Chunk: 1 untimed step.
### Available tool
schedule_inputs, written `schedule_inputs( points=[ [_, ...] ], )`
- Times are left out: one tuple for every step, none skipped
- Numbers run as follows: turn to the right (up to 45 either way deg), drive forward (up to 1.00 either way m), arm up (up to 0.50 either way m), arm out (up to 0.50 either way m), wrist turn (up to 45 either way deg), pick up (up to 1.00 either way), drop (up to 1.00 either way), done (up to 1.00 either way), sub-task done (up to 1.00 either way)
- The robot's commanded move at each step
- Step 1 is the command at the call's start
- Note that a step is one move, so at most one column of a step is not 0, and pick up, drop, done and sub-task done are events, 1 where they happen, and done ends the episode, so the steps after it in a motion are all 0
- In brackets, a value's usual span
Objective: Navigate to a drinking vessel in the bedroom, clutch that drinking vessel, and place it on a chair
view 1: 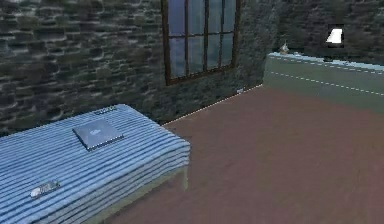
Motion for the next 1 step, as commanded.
schedule_inputs(
  points=[
    [0.0, 0.2, 0.0, 0.0, 0.0, 0.0, 0.0, 0.0, 0.0]
  ],
)
